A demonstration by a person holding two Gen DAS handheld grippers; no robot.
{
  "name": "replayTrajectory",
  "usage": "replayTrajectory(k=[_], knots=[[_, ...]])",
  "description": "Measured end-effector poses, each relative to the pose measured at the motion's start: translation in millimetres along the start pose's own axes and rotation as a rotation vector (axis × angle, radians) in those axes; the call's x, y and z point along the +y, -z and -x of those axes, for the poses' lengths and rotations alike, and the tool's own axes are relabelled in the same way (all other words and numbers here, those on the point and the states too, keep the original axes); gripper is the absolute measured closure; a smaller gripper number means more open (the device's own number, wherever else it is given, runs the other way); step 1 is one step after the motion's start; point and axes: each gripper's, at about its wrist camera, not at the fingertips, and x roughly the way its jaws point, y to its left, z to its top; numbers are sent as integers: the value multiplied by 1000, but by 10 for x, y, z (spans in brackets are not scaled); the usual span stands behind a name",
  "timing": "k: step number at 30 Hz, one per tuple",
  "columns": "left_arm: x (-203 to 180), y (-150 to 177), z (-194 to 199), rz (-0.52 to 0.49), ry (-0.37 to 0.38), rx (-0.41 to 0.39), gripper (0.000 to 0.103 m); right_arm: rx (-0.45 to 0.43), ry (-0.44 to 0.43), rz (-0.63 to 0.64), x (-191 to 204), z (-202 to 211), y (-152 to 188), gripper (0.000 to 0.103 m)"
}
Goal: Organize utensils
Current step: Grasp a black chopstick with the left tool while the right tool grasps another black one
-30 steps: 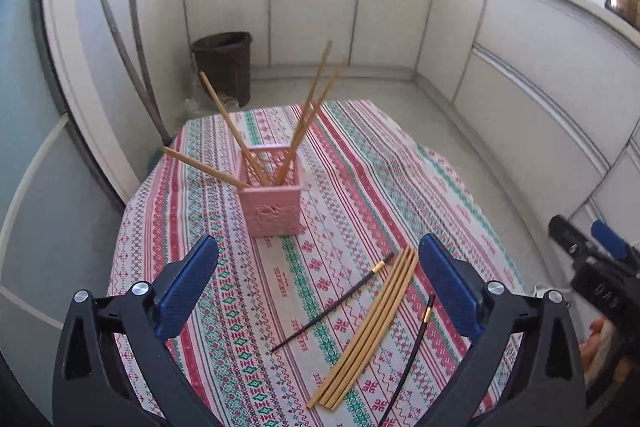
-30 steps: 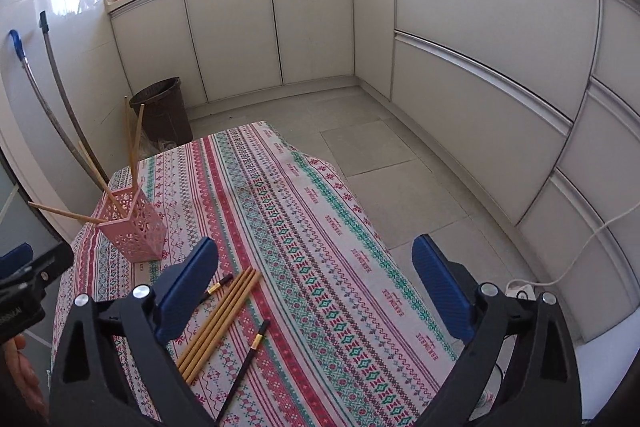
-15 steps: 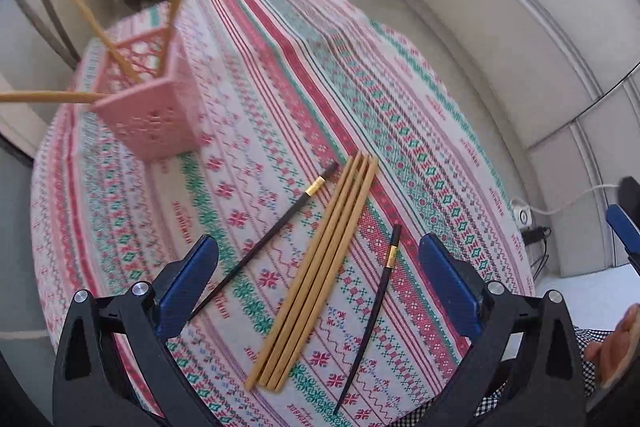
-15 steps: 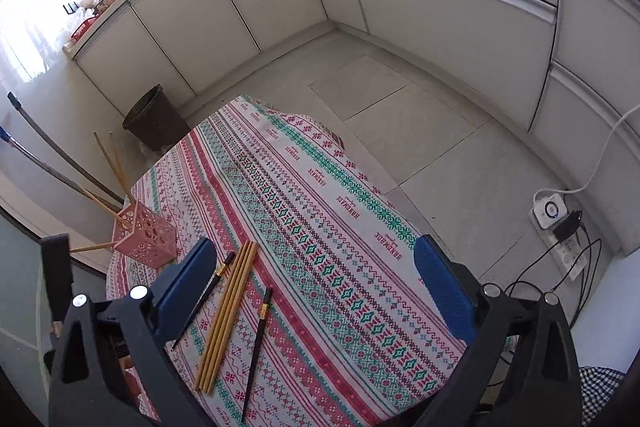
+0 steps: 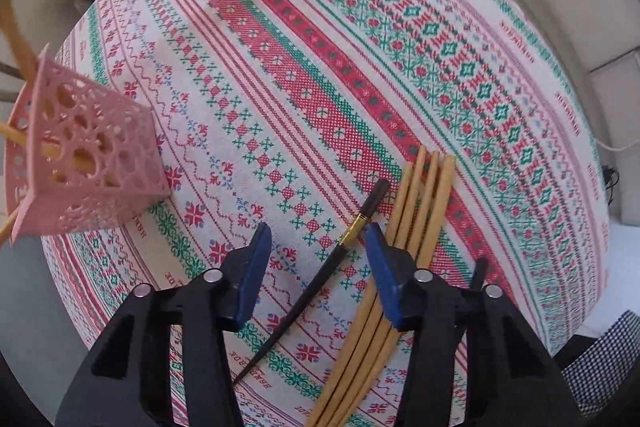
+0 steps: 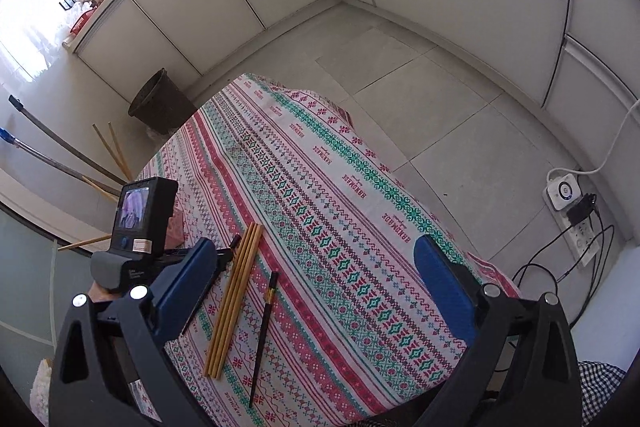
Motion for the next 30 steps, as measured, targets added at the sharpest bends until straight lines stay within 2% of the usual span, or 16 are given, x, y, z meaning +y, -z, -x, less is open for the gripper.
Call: replayTrajectory(k=[2, 4, 6, 8, 13, 19, 23, 30], knots=[[-30, -18, -26, -15, -1, -2, 60, 6, -1, -1, -2, -8, -2, 7], [-62, -68, -36, -27, 17, 1, 67, 14, -5, -6, -18, -28, -4, 7], [-124, -117, -47, -41, 40, 19, 82, 21, 2, -7, -22, -52, 1, 7], [-162, -136, -54, -48, 57, 26, 88, 26, 15, -1, -21, -85, 11, 7], [-87, -110, -46, -17, 100, 2, 89, 52, 35, -2, -28, -177, 34, 7], [9, 209, 89, -29, 58, -117, 96, 122, 56, 9, 4, -387, 103, 7], [93, 552, 393, -14, 19, -236, 97, 166, 78, 24, 79, -550, 175, 7], [250, 1104, 1063, 16, -52, -415, 97, 270, 156, 132, 391, -1011, 439, 7]])
